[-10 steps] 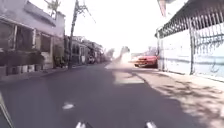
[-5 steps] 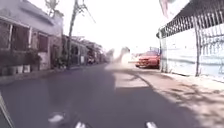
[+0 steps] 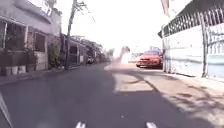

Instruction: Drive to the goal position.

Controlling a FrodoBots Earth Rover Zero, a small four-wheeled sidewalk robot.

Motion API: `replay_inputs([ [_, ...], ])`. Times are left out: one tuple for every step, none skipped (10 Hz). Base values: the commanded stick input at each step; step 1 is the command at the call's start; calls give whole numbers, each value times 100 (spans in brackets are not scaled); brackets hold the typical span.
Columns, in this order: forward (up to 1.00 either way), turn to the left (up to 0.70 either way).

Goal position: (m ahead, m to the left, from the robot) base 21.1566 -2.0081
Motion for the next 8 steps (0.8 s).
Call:
replay_inputs([
  [70,0],
  [70,0],
  [70,0],
  [70,0],
  [70,0],
  [70,0],
  [70,0],
  [70,0],
])
